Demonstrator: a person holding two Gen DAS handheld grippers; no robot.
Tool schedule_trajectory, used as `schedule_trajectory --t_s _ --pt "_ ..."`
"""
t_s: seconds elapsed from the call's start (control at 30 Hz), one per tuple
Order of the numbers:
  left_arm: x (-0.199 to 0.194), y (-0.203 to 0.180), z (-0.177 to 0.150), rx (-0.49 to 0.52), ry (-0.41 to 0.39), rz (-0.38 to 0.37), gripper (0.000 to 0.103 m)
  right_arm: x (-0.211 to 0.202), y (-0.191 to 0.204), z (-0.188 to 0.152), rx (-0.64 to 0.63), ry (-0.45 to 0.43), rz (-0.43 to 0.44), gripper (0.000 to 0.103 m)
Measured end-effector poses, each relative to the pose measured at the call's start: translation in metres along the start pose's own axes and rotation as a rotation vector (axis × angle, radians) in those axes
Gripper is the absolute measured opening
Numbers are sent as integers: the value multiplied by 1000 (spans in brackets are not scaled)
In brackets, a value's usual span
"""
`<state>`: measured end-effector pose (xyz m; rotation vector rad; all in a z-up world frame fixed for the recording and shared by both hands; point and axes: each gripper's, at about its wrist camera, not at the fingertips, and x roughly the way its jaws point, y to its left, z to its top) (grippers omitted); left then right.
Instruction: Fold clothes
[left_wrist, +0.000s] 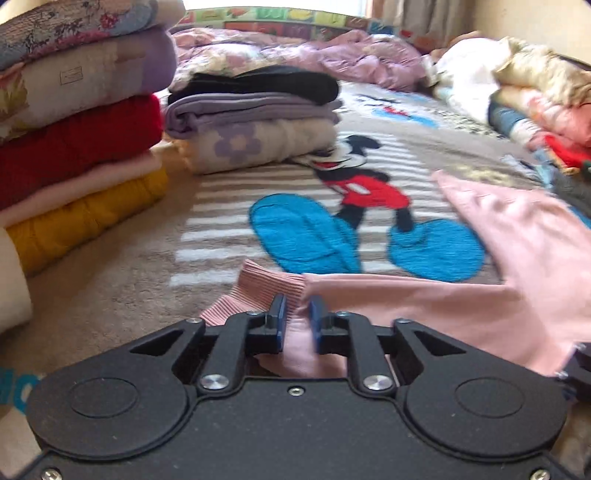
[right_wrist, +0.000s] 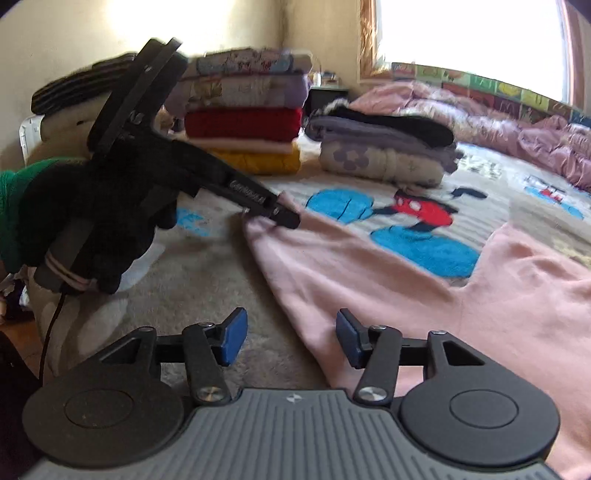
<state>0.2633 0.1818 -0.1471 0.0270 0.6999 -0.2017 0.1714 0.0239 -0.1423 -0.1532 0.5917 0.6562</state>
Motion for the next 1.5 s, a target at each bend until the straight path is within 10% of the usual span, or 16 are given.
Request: schedule_trajectory --t_s 0.37,0.57,0.7,1.03,1.5 --pt "-5 27 12 -195 -69 106 21 -31 45 -25 -90 12 59 57" --pt "-32 14 16 -196 -191 -5 21 -83 46 -47 -181 -72 -81 54" --pt "-37 -23 19 -129 -203 -165 21 -100 10 -53 -109 -103 -279 55" --pt "-32 -146 -3 157 -78 -401 21 -119 -30 -75 -38 -45 -393 58" --pt "-45 -203 -75 412 -32 -289 21 -121 -36 -105 -9 -9 -289 63"
